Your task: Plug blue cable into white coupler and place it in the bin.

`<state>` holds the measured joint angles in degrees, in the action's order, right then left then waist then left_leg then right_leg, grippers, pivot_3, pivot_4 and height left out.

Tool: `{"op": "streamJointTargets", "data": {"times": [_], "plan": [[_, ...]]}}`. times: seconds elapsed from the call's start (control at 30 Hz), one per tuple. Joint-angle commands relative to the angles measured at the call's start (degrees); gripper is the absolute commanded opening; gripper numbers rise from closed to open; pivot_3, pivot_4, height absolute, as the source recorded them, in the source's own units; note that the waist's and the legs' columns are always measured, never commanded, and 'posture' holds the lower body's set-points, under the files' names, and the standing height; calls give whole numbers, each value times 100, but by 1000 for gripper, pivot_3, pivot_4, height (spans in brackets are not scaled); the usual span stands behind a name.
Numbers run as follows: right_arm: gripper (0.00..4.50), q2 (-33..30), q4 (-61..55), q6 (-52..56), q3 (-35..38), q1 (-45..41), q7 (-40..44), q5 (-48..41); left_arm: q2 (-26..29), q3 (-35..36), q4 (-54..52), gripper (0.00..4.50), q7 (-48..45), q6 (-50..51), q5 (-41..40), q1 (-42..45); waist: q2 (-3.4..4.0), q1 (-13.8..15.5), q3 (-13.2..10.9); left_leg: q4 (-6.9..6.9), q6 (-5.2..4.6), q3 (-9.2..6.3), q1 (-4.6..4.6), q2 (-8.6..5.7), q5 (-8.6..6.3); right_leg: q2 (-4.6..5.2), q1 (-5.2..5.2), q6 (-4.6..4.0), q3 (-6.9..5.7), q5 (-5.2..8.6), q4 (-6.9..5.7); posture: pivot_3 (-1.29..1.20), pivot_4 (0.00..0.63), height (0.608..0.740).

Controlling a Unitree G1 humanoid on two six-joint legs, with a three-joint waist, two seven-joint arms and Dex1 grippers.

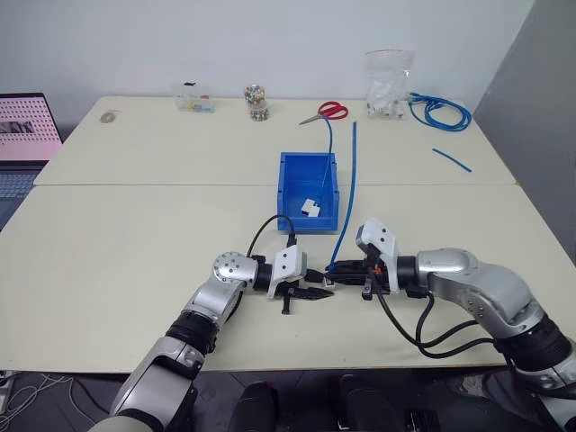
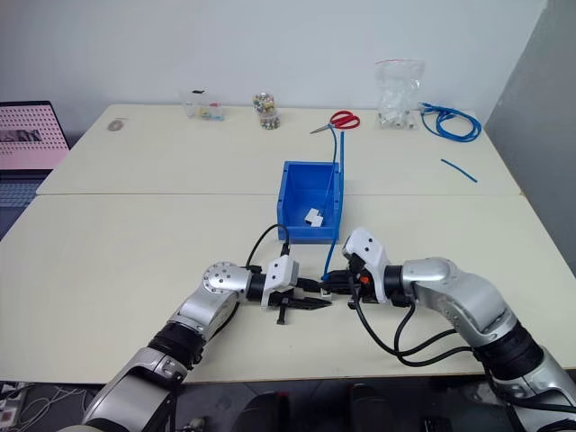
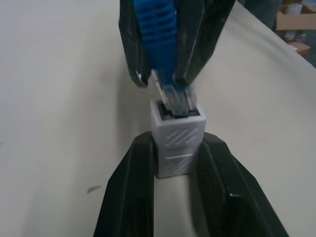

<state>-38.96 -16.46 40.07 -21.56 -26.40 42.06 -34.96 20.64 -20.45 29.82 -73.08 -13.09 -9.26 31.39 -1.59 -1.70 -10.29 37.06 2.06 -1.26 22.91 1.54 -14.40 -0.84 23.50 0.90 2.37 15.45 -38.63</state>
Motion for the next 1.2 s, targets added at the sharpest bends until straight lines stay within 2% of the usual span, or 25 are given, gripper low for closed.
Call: {"op": "streamJointTargets", "data": {"times": [0.03, 0.33, 0.5, 0.77, 1.03, 1.2], "plan": [[167, 82, 12, -269, 96, 121, 181, 350, 3, 9, 78, 873, -177, -124, 77, -58, 0, -3, 0, 0, 0, -1, -1, 0, 0, 0, 0, 0, 0, 0, -1, 0, 150, 740], [167, 189, 141, -738, 83, 416, 509, 907, 77, 82, -95, 873, -318, -88, 69, -202, 0, -9, 1, -1, 0, -3, -10, 0, 0, -10, -2, 0, -1, 0, -13, 0, 150, 740], [167, 150, 584, -1900, -185, 507, 993, 1648, 129, 88, -177, 873, -371, -77, 64, -287, 0, -16, 3, 0, 0, -1, -19, -1, 0, -10, -7, 0, -1, 0, -15, 0, 150, 740], [167, 575, 1718, -3287, -259, 555, 1516, 2201, 86, 117, -420, 873, -369, 117, 18, -390, -1, -32, 6, -2, 0, 1, -48, 3, 0, -18, -24, -1, 4, 0, -25, 0, 150, 740], [167, 604, 2398, -4023, -438, 612, 1989, 2593, 93, 161, -510, 873, -377, 161, 35, -464, 0, -34, 18, -3, 0, 2, -65, 7, 0, -25, -33, -1, 6, 1, -33, 0, 150, 740], [167, 567, 2416, -3691, -457, 526, 2264, 2566, 129, 174, -565, 873, -397, 173, 30, -509, -3, -34, 36, -6, 0, 1, -76, 6, 0, -25, -38, -4, 12, 2, -33, 0, 150, 740]]}}
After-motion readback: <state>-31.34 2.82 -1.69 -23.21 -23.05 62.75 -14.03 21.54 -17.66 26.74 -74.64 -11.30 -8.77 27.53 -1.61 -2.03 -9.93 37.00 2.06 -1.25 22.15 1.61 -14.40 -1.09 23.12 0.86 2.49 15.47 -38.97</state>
